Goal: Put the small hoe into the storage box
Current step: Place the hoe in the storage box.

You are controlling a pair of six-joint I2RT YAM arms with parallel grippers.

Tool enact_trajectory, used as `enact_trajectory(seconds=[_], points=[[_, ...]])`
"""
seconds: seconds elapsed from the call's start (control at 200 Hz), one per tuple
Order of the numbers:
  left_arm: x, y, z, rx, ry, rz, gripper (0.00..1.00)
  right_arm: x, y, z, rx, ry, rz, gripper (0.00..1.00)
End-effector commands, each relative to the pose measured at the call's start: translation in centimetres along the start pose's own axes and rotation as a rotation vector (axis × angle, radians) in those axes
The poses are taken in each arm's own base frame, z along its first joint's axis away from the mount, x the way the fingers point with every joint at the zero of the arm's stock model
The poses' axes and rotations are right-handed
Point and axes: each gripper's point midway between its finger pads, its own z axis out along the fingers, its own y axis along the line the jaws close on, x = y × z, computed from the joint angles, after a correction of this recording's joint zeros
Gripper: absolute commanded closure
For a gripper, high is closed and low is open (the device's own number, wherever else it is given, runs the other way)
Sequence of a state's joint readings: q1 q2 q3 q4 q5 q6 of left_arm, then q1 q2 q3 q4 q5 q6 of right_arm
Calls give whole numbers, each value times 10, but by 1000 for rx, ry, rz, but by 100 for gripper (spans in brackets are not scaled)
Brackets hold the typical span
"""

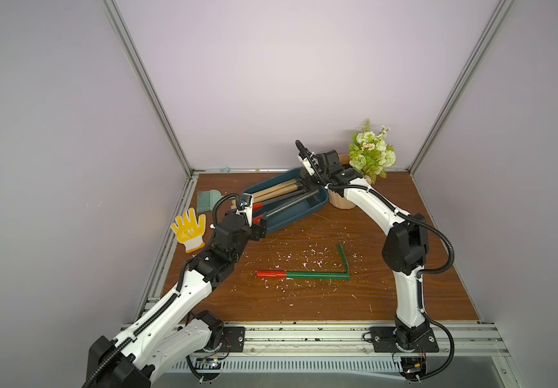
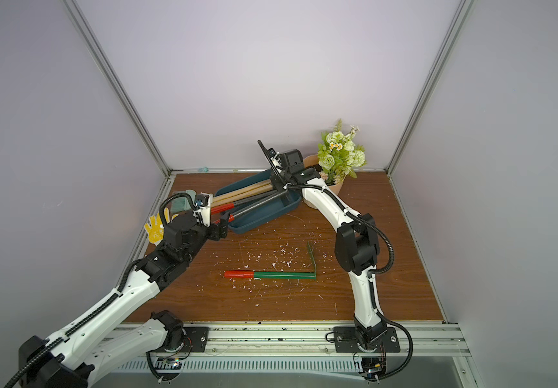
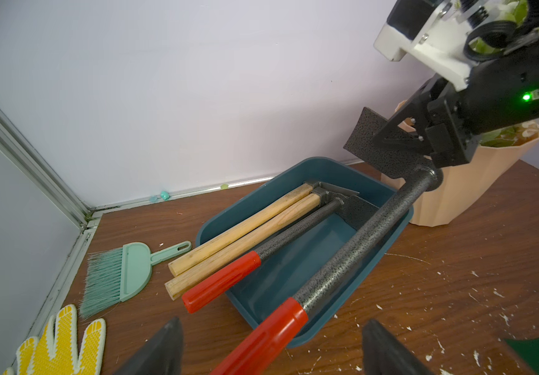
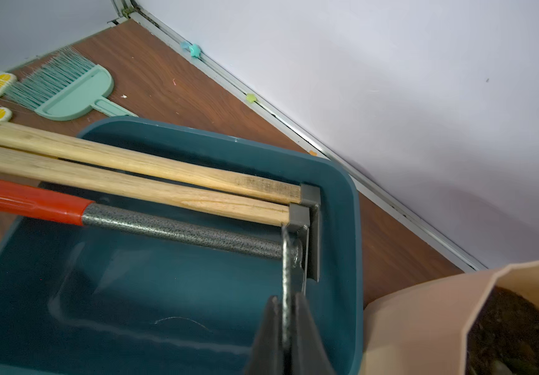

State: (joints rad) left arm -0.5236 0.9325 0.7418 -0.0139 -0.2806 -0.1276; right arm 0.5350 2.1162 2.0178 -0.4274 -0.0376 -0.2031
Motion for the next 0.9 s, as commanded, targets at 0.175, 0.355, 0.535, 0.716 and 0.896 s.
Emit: enact_trajectory(seconds=[0.175, 0.355, 0.535, 0.716, 0.896], points=[[-17, 11, -9, -43, -21, -31, 13, -33, 11, 10, -84, -135, -28, 100], [-14, 13, -9, -54, -6, -25, 13, -13, 9, 30, -94, -111, -13, 100], [-10, 16, -9, -69, -5, -30, 13, 5, 1, 39, -84, -102, 19, 100], [-10, 16, -7, -75, 4, -23, 13, 29, -4, 50, -79, -77, 46, 100], [-6, 14, -4, -72, 20, -16, 13, 38, -12, 60, -79, -79, 64, 100]])
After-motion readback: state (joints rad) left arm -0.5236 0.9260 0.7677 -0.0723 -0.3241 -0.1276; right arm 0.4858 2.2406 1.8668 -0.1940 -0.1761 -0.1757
